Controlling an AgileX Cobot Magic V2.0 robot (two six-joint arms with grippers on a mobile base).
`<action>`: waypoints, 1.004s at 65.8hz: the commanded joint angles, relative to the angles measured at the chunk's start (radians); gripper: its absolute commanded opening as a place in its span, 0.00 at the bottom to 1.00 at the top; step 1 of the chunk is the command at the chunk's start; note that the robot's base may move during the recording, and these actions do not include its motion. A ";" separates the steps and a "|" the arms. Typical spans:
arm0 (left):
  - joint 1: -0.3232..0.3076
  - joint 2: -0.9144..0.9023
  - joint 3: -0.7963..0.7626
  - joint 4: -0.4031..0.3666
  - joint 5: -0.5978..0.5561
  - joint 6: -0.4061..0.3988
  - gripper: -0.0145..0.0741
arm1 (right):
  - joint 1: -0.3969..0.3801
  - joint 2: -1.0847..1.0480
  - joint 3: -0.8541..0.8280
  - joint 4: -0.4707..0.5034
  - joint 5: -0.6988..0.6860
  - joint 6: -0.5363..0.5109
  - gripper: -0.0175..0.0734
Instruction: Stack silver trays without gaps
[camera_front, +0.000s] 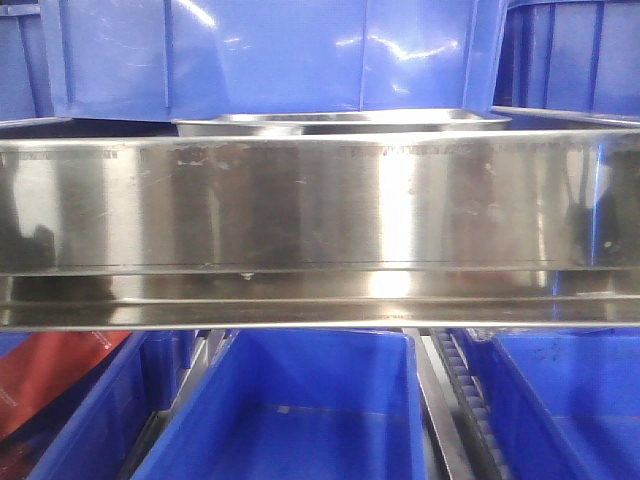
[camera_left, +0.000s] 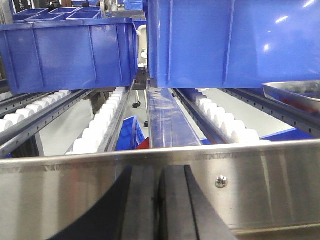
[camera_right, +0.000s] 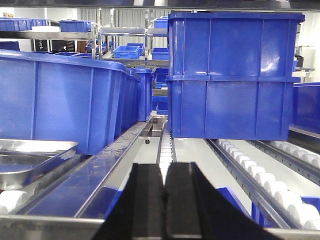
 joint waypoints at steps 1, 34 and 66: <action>0.001 -0.006 -0.003 0.003 -0.012 -0.007 0.17 | -0.001 -0.002 0.000 0.004 -0.026 -0.007 0.10; 0.001 -0.006 -0.003 0.003 -0.012 -0.007 0.17 | -0.001 -0.002 0.000 0.004 -0.026 -0.007 0.10; 0.000 -0.006 -0.003 0.041 -0.048 -0.007 0.17 | -0.001 -0.002 0.000 0.004 -0.054 -0.018 0.10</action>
